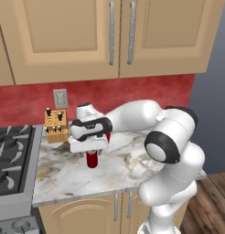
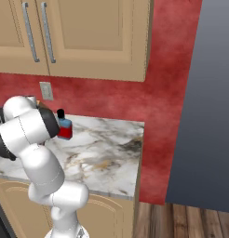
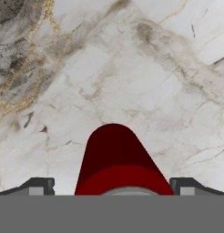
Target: Move the drinks to the dining counter.
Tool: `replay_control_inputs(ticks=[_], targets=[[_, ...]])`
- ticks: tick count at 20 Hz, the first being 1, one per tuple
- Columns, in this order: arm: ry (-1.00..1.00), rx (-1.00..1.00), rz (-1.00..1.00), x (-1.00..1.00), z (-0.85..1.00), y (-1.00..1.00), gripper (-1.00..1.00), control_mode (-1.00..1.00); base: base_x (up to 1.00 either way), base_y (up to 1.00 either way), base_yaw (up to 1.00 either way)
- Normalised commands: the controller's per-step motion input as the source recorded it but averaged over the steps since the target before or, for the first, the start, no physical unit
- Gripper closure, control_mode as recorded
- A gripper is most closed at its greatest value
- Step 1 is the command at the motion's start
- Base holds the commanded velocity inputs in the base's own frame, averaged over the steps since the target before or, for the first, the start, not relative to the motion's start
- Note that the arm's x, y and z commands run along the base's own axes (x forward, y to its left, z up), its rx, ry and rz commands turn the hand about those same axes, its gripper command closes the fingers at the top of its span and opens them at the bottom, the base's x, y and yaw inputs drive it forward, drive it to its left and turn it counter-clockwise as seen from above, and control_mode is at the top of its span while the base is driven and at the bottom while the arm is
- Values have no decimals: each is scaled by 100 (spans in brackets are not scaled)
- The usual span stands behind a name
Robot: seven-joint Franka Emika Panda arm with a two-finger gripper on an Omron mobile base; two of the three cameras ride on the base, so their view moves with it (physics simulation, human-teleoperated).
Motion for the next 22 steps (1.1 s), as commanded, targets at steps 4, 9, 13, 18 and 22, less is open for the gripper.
replay_control_inputs(ticks=[4,9,13,18,22], targets=[[0,2,0,0,-17,0,-100,-100,0,0,0],[-2,4,0,0,-19,0,100,-100,0,0,0],[-3,1,0,0,-3,0,100,-100,0,0,0],[0,0,0,-2,0,-1,100,-100,0,0,0],[-12,2,0,-11,26,-29,100,-100,0,0,0]])
